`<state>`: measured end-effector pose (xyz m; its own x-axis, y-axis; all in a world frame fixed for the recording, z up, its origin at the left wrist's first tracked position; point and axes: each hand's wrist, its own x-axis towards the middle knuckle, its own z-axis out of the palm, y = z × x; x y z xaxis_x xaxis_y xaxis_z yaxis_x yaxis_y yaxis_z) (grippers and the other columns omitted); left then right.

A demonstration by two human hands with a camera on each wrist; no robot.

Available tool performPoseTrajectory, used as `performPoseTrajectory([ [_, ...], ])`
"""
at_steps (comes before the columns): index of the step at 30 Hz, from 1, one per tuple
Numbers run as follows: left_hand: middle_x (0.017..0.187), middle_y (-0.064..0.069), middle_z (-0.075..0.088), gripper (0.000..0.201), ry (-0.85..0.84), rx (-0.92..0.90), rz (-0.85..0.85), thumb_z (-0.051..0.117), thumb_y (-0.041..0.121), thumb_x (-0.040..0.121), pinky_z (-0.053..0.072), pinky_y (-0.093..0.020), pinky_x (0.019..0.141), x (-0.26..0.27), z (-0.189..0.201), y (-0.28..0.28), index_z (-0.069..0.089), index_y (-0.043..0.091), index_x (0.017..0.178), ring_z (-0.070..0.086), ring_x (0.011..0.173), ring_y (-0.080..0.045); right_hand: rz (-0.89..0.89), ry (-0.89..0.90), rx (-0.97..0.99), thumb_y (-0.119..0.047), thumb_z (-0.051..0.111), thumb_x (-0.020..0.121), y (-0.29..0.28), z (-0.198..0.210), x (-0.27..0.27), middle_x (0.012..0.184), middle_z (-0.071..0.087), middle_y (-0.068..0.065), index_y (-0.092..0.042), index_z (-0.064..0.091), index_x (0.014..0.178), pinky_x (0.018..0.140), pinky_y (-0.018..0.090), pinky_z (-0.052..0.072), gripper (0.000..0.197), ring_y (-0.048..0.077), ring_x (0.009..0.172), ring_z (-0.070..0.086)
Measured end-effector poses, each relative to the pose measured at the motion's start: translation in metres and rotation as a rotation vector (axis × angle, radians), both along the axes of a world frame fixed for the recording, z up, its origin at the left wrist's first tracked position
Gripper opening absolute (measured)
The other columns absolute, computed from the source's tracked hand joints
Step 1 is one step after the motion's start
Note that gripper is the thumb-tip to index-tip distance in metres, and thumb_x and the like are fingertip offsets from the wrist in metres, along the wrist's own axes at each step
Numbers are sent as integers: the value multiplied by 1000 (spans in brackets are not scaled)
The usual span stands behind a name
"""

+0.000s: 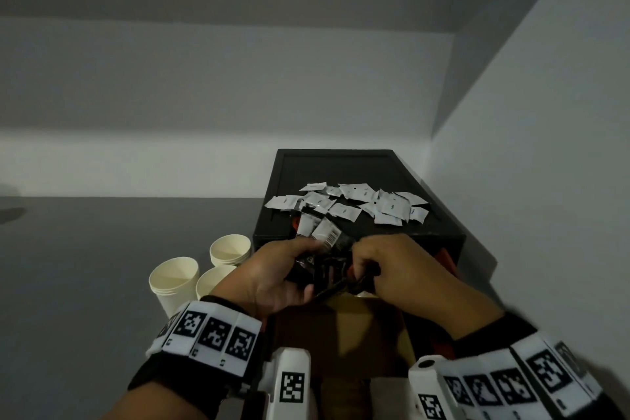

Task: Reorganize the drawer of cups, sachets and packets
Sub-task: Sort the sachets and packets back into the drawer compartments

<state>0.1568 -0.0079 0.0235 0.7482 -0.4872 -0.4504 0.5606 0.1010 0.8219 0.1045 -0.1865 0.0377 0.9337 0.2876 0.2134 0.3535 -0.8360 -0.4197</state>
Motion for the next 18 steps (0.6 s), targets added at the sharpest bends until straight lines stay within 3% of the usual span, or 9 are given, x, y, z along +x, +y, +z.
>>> performPoseTrajectory([
  [2,83,-16,69,20,-34,-95,48,51,20,91,43,-17,37,2,-3,4,56,7,106,67,59,-22,-70,29,280,-1,68,79,-7,-3,-4,88,61,-11,-32,46,80,70,18,52,38,0,81,62],
  [4,90,-20,69,24,-92,-179,64,48,15,93,46,-20,39,2,-6,5,53,5,115,69,66,-25,-134,57,613,0,72,76,-15,-10,-5,92,66,-9,-32,48,94,63,10,49,44,-5,81,65],
  [7,87,-16,70,18,-232,-158,123,52,5,91,52,-26,47,3,-11,2,57,7,108,69,71,-25,-185,123,969,2,66,79,-20,-17,-3,91,72,-3,-25,62,100,74,23,51,35,13,93,67],
  [10,81,-2,72,19,-372,-64,96,55,0,88,53,-27,54,2,-18,-3,62,15,99,66,74,-18,-177,265,1274,3,59,80,-17,-16,1,79,74,-3,-16,63,93,59,25,53,24,13,78,70],
  [12,76,3,71,19,-383,-53,27,55,-1,88,51,-24,53,0,-22,-8,61,17,94,66,71,-13,-134,312,1255,1,60,80,-11,-14,4,83,74,-1,-17,63,94,63,28,54,24,14,81,70],
  [16,76,1,71,13,-313,-152,3,57,7,87,49,-19,49,0,-27,-15,61,16,95,67,69,-12,-238,221,1114,-3,66,80,1,-14,12,93,73,1,-24,66,90,89,42,51,23,18,95,67],
  [18,79,-6,72,21,-245,-222,69,61,25,79,51,-21,50,3,-27,-13,63,12,96,67,72,-18,-279,151,1133,-5,66,80,-2,-12,11,91,73,-2,-24,66,90,86,38,53,22,14,91,68],
])
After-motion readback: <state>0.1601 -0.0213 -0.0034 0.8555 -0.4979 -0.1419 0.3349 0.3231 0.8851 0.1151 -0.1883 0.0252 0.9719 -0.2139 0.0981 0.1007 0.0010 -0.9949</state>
